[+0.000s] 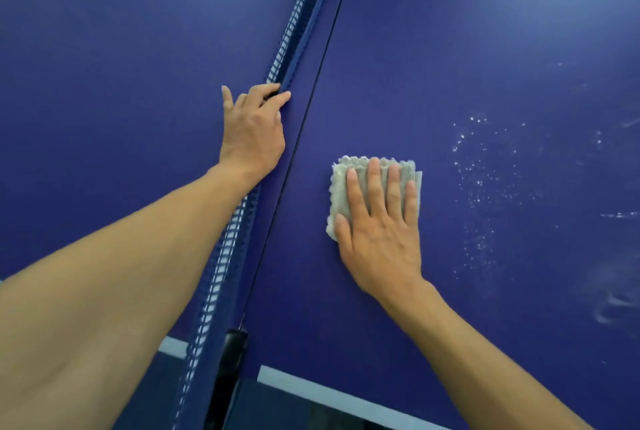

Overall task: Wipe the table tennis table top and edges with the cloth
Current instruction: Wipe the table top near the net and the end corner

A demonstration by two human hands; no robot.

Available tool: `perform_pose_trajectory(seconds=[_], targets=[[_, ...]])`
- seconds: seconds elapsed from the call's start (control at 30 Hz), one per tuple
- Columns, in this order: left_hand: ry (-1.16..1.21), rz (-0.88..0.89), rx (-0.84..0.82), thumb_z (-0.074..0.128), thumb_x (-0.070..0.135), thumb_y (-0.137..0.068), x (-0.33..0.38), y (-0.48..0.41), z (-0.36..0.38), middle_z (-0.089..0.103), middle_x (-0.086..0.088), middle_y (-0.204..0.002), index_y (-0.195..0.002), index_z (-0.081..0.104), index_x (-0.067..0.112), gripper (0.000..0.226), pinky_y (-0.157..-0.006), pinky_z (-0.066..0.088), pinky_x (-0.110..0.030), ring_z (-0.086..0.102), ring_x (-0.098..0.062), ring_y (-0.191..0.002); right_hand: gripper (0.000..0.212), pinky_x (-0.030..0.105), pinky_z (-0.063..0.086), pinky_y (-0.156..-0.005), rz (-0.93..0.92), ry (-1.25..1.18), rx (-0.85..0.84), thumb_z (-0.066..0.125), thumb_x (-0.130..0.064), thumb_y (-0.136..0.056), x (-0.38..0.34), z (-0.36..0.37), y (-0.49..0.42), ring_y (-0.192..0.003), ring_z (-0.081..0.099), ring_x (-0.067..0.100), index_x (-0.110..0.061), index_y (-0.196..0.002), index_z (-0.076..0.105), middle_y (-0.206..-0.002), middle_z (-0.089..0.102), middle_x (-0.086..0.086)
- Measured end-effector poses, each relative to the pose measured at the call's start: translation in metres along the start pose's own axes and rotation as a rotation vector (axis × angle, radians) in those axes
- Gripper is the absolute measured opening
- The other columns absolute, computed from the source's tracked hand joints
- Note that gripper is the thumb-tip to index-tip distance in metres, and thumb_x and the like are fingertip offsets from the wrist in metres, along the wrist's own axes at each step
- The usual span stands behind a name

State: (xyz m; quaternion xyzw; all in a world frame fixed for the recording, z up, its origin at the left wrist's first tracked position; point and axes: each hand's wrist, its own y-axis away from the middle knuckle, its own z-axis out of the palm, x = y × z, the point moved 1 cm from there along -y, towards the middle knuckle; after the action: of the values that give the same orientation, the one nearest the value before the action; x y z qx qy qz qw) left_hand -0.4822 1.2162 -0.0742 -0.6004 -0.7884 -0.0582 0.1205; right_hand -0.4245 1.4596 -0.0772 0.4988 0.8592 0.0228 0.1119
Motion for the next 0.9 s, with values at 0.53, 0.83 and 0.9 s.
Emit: perform_pose_trajectory(seconds=[0.53, 0.83, 0.9], targets=[[-0.223, 0.105, -0.294, 0.023, 0.044, -0.108, 0.131, 0.184, 0.011, 0.006, -0.014, -0.172, -0.165, 0.014, 0.024, 0.061, -0.127, -0.002, -0.06, -0.001, -0.035, -0.159, 0.058, 0.059, 0.024, -0.12, 0.006, 0.035, -0.12, 0.018, -0.043, -0.111, 0.096, 0.011, 0.287, -0.155, 0.025, 0.041, -0.014, -0.157, 0.039, -0.167, 0.031, 0.02], [-0.118, 0.009, -0.188, 0.024, 0.042, -0.107, 0.131, 0.196, 0.039, 0.011, -0.006, -0.173, -0.162, 0.024, 0.029, 0.056, -0.123, 0.004, -0.07, 0.005, -0.029, -0.16, 0.069, 0.062, 0.003, -0.128, 0.37, -0.066, 0.027, 0.016, -0.049, -0.11, 0.096, 0.004, 0.158, -0.16, -0.002, 0.043, -0.009, -0.167, 0.011, -0.173, 0.002, 0.023], [-0.118, -0.006, -0.174, 0.024, 0.042, -0.107, 0.133, 0.2, 0.041, 0.012, -0.006, -0.173, -0.162, 0.024, 0.029, 0.057, -0.123, 0.004, -0.069, 0.005, -0.028, -0.16, 0.069, 0.06, 0.0, -0.129, 0.302, -0.074, 0.034, 0.014, -0.05, -0.111, 0.086, 0.01, 0.142, -0.16, -0.005, 0.042, -0.011, -0.167, 0.007, -0.173, -0.001, 0.022]])
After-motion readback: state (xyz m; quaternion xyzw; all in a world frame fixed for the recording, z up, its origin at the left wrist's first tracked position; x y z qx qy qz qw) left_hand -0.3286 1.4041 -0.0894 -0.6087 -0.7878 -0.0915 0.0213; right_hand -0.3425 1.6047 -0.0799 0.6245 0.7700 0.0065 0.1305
